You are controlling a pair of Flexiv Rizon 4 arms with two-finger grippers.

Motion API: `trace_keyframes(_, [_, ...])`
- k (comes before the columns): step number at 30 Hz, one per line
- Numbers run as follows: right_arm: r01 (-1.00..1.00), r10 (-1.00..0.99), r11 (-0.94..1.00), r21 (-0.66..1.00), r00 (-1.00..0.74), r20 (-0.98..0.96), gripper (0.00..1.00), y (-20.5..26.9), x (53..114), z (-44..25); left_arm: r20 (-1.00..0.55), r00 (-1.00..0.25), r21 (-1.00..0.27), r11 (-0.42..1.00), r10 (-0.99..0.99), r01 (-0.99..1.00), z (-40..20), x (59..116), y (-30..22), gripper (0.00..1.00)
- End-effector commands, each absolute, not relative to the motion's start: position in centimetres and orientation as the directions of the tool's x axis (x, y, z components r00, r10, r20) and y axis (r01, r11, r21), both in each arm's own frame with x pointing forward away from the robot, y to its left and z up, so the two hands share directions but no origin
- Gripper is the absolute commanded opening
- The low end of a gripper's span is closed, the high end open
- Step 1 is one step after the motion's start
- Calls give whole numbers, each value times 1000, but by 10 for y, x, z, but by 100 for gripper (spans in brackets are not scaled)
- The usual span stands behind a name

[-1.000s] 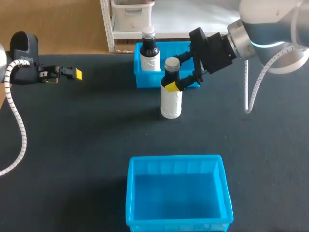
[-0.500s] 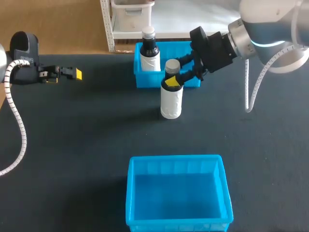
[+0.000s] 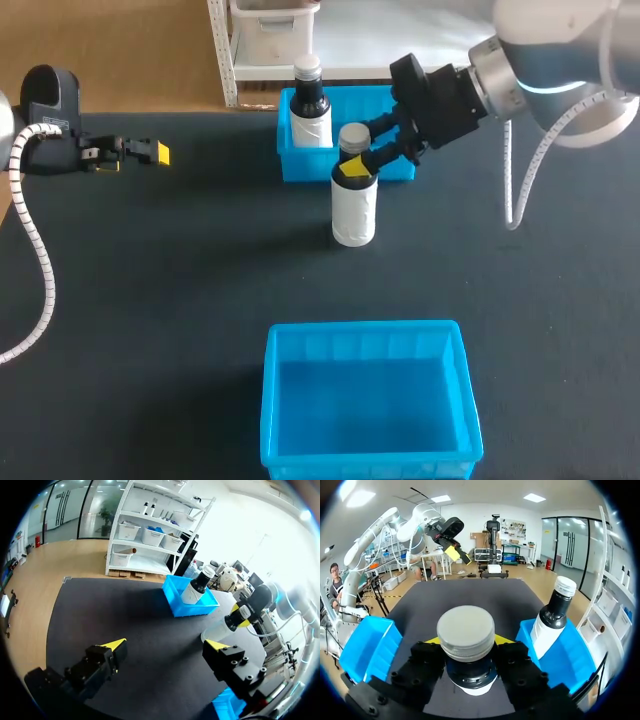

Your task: Pick up the bottle, and place it in the far bin if it is heavy, or in the near bin if it is light.

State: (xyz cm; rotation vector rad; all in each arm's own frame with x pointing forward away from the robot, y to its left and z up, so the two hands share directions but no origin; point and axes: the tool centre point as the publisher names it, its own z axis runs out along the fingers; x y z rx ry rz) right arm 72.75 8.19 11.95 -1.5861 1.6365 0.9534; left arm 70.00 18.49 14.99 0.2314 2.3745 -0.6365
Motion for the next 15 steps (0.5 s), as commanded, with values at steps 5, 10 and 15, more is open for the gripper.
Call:
trace_keyframes(5, [-996, -510, -16, 83, -63, -858, 4, 82, 735, 117, -642, -767, -383, 866, 0, 321, 150, 700, 185, 100])
trace_keyframes(10, [-996, -508, -19, 84, -62, -859, 0, 81, 734, 119, -642, -767, -383, 866, 0, 321, 150, 700, 185, 100])
trace_keyframes(15, [-997, -512, -21, 69, -48, -858, 0, 79, 731, 127, -642, -767, -383, 866, 0, 321, 150, 700, 185, 100])
